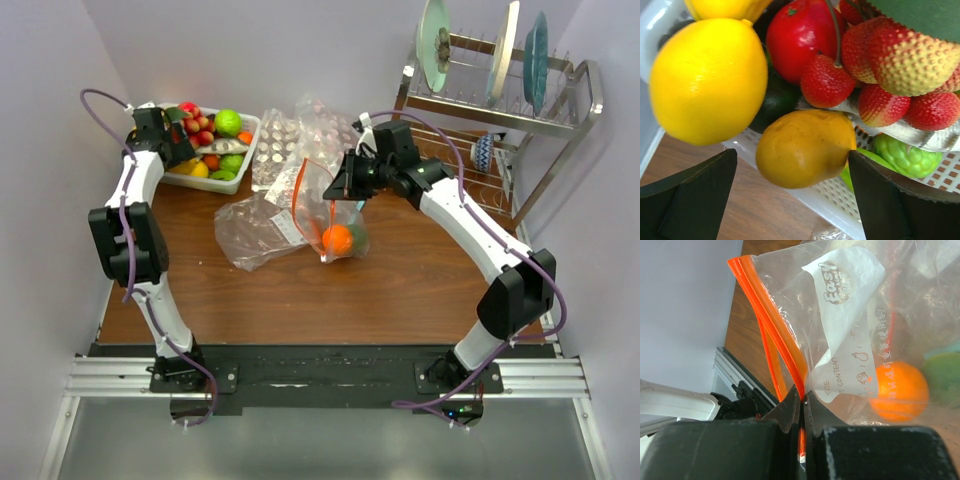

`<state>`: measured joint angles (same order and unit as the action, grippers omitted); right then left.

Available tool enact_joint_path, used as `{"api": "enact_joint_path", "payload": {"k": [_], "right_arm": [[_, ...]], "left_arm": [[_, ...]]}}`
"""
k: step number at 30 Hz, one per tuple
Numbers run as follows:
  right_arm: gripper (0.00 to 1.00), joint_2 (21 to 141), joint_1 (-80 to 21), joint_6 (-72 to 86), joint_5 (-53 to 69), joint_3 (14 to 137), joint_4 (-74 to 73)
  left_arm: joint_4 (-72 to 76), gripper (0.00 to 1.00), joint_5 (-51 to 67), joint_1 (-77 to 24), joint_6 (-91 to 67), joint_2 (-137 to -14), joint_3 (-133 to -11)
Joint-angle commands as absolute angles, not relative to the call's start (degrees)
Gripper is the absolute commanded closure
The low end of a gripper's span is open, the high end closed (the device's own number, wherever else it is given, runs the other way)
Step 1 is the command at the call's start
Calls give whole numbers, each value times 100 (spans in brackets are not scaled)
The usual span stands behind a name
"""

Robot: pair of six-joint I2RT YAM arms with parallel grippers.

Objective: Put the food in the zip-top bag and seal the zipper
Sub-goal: Pick up the fake fruit from the bin.

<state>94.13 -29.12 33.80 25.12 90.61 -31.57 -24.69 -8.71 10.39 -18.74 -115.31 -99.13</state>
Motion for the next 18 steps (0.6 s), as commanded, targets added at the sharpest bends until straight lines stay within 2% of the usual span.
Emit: {"api": "enact_joint_path", "payload": {"k": [1,4,7,9,12,13,18], "right_arm": [[100,9457,-2918,3296,2689,9132,-3015],[100,9431,-2909,3287,2681,9088,-3023],[100,9413,-2909,3287,2646,9044,-3015],[100,9404,-2909,3287,2654,9026,-2988],[100,9431,-2918,3287,2663,9035,-2997],[100,9413,-2909,3287,2654,9035,-2997],[100,9404,-2909,3252,2602,9053,-3041]], "left_arm": [[-2092,6,-352,1046,-2056,-11558,-9897],[-1934,13,-185,1090,-2118,-11584,-9826],[-1872,27,-27,1116,-2153,-11610,-9817],[-1863,33,139,1116,-2153,-11610,-9800],[-1872,36,44,1107,-2206,-11479,-9678],[-1855,42,27,1107,-2206,-11418,-9642],[-1679,45,341,1107,-2268,-10874,-9387]]}}
